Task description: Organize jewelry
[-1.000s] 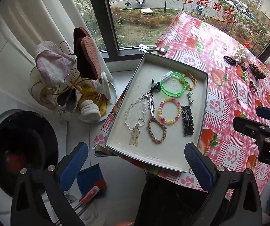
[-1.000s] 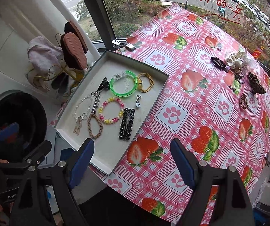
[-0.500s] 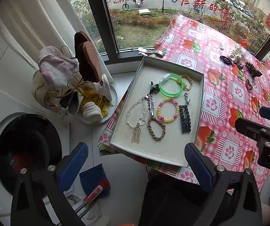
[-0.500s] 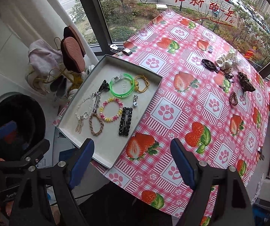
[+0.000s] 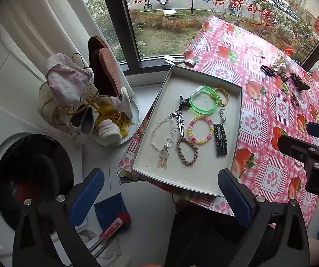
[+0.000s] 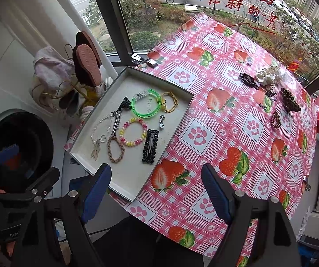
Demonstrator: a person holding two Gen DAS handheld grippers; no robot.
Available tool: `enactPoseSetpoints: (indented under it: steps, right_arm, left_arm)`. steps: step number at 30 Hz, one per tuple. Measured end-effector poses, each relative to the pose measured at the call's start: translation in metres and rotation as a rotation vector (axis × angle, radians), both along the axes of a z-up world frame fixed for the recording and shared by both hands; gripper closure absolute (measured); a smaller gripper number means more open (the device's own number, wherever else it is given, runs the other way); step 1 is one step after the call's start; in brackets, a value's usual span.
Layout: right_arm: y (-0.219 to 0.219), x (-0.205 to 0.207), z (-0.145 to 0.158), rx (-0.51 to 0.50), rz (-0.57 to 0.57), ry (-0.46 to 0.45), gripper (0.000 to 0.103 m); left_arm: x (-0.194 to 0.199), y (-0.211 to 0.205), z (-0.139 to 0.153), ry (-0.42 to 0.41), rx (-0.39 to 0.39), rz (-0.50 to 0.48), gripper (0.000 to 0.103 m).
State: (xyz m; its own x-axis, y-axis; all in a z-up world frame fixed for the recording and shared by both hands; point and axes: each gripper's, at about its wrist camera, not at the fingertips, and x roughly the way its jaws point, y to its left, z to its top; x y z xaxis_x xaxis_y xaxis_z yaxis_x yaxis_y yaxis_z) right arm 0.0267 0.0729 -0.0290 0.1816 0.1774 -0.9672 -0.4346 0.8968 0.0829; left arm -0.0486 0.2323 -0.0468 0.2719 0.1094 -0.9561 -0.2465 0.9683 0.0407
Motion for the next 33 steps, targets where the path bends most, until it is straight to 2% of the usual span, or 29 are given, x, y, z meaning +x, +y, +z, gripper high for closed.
enactPoseSetpoints:
  steps: [33]
  right_arm:
    - [0.0066, -0.0008, -0.0015, -0.002, -0.001, 0.002, 0.018]
  left_arm:
    - [0.0005, 0.0007, -0.0046, 0.006, 0.006, 0.0, 0.0]
